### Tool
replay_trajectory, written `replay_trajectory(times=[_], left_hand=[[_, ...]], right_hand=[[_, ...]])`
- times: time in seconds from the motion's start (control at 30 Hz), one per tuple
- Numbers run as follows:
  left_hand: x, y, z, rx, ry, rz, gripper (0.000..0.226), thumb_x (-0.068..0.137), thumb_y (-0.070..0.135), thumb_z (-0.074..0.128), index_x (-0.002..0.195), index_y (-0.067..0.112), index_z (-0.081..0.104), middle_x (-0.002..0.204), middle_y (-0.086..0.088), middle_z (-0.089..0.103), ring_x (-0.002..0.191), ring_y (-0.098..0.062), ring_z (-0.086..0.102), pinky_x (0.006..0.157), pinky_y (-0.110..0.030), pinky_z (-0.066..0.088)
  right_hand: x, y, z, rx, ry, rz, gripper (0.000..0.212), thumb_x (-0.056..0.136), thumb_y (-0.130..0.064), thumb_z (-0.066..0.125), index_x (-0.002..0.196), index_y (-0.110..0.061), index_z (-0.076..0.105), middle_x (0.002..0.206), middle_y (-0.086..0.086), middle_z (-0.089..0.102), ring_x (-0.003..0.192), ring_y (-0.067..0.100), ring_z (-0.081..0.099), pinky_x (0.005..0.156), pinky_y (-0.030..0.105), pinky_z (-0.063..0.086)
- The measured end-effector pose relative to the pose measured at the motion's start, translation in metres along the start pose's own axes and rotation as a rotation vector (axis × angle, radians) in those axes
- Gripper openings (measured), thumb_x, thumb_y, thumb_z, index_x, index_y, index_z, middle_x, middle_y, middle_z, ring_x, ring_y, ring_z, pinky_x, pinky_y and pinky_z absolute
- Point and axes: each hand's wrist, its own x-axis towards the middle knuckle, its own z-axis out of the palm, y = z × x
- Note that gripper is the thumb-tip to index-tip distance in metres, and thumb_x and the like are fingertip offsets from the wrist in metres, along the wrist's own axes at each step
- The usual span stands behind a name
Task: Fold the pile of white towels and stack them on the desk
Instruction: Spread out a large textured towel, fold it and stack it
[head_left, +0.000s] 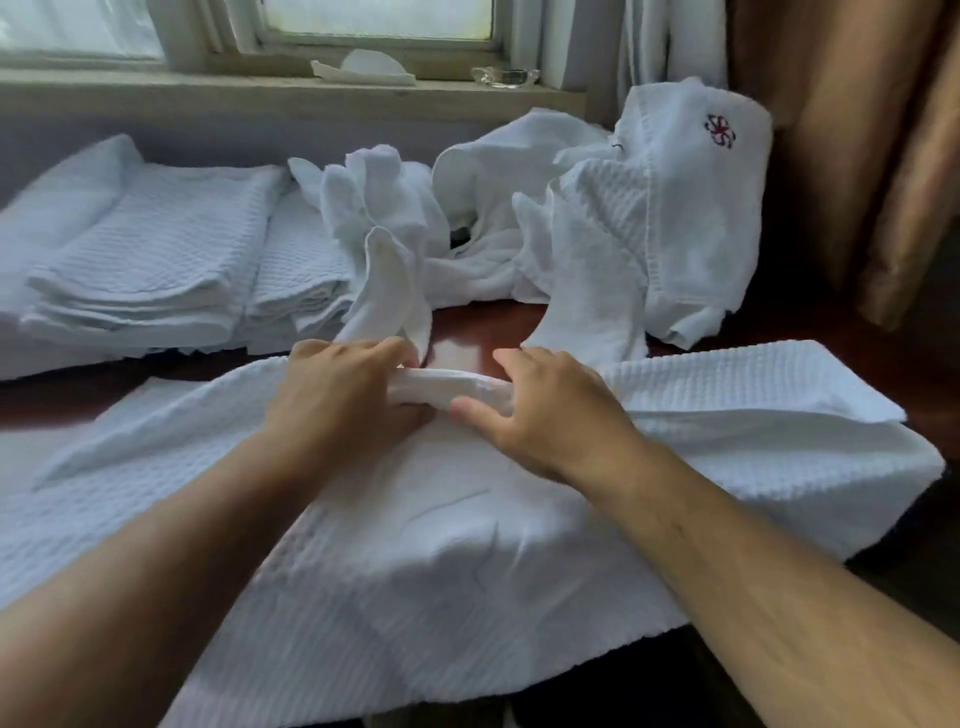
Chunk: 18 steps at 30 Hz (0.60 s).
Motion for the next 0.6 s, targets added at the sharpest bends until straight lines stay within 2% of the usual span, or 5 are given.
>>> replay_trajectory(times=[0.13,0.3,0.4,0.5,0.6], left_hand=[[-0.032,-0.038,-0.018,-0.051,-0.001,-0.109,0.053,0.071,0.070,0.066,0.112,0.038,0.062,0.103,0.015,0.067,0.102,-0.017,0.063,0.089,-0.038,0.038],[-0.085,-0.072,-0.040,-0.023,0.089,-0.235,0.039,0.077,0.043,0.080,0.112,0.033,0.067,0.102,0.014,0.064,0.101,-0.018,0.058,0.089,-0.038,0.036],[-0.113,-0.091,-0.051,0.012,0.069,-0.451,0.039,0.082,0.032,0.078,0.119,0.025,0.065,0.107,0.006,0.062,0.105,-0.022,0.056,0.091,-0.040,0.041],[-0.138,-0.096,-0.057,-0.093,0.013,-0.625,0.030,0.090,0.042,0.067,0.114,0.025,0.063,0.099,0.011,0.054,0.104,-0.020,0.055,0.090,-0.035,0.043],[-0.155,-0.092,-0.055,-0.079,-0.158,-0.565,0.047,0.091,0.062,0.054,0.129,0.035,0.059,0.126,0.006,0.050,0.125,-0.018,0.041,0.106,-0.035,0.032]], right_hand=[[0.004,-0.050,0.029,-0.171,-0.040,-0.103,0.079,0.081,-0.077,0.057,0.133,-0.019,0.047,0.130,0.006,0.056,0.121,0.029,0.051,0.105,0.047,0.036],[0.024,-0.098,0.034,-0.157,0.057,-0.246,0.053,0.087,-0.051,0.066,0.127,-0.018,0.055,0.122,0.007,0.060,0.113,0.031,0.056,0.093,0.044,0.044],[0.027,-0.114,0.044,-0.145,0.069,-0.306,0.044,0.093,-0.054,0.058,0.123,-0.022,0.060,0.118,0.004,0.062,0.112,0.029,0.056,0.095,0.044,0.044],[0.030,-0.129,0.056,-0.092,0.084,-0.330,0.053,0.090,-0.067,0.054,0.117,-0.022,0.063,0.111,0.003,0.063,0.107,0.028,0.057,0.090,0.044,0.043],[0.038,-0.140,0.063,-0.107,0.084,-0.327,0.047,0.091,-0.061,0.056,0.113,-0.020,0.062,0.109,0.004,0.061,0.105,0.029,0.056,0.086,0.044,0.043]])
